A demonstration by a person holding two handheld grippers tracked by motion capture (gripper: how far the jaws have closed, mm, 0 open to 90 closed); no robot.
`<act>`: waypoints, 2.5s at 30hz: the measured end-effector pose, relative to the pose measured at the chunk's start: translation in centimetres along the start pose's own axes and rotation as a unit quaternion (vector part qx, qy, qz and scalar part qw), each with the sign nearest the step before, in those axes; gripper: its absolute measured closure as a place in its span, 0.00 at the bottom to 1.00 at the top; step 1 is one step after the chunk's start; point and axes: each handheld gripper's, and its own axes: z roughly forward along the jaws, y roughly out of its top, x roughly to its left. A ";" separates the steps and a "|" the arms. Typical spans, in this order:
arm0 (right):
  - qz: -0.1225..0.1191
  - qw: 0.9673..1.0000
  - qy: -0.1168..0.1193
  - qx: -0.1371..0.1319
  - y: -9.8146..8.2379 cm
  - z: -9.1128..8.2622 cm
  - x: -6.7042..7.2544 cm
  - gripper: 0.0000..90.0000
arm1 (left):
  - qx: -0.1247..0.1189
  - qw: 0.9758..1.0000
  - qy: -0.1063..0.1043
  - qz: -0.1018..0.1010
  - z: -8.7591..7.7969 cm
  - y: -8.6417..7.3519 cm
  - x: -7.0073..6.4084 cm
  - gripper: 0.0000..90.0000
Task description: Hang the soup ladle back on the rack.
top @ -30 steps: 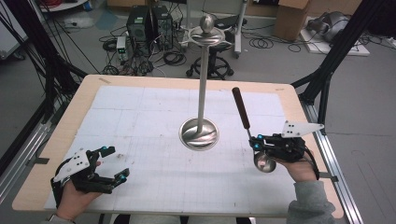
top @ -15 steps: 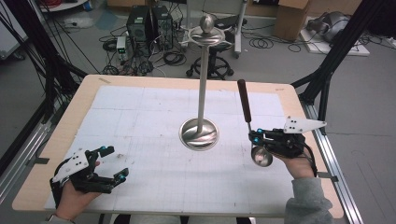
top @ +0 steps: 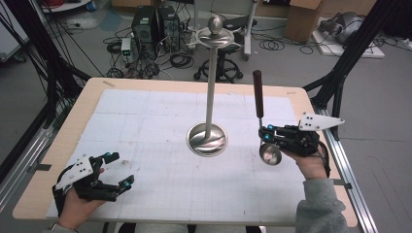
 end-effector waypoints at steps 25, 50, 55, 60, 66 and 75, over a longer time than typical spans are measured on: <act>0.018 0.999 -0.039 -0.014 3.1 1.4 -1.4 0.94 | 0.001 1.000 0.000 0.001 0.0 0.0 0.0 0.02; 0.021 0.999 -0.023 -0.025 4.6 3.3 -2.0 0.94 | 0.000 1.000 0.001 0.002 -0.1 0.0 0.0 0.02; 0.022 0.999 -0.020 -0.022 4.9 3.6 -1.9 0.94 | -0.003 1.000 0.002 -0.002 -0.2 0.0 0.0 0.02; 0.019 0.999 -0.020 -0.020 5.2 3.9 -1.8 0.94 | -0.002 1.000 0.001 0.001 -0.2 0.0 0.0 0.02; 0.018 0.999 -0.023 -0.016 5.3 4.1 -1.9 0.94 | -0.003 1.000 0.001 -0.002 -0.2 0.0 0.0 0.02; 0.020 0.999 -0.023 -0.014 5.2 4.4 -2.1 0.94 | -0.003 1.000 0.001 -0.001 -0.2 0.0 0.0 0.02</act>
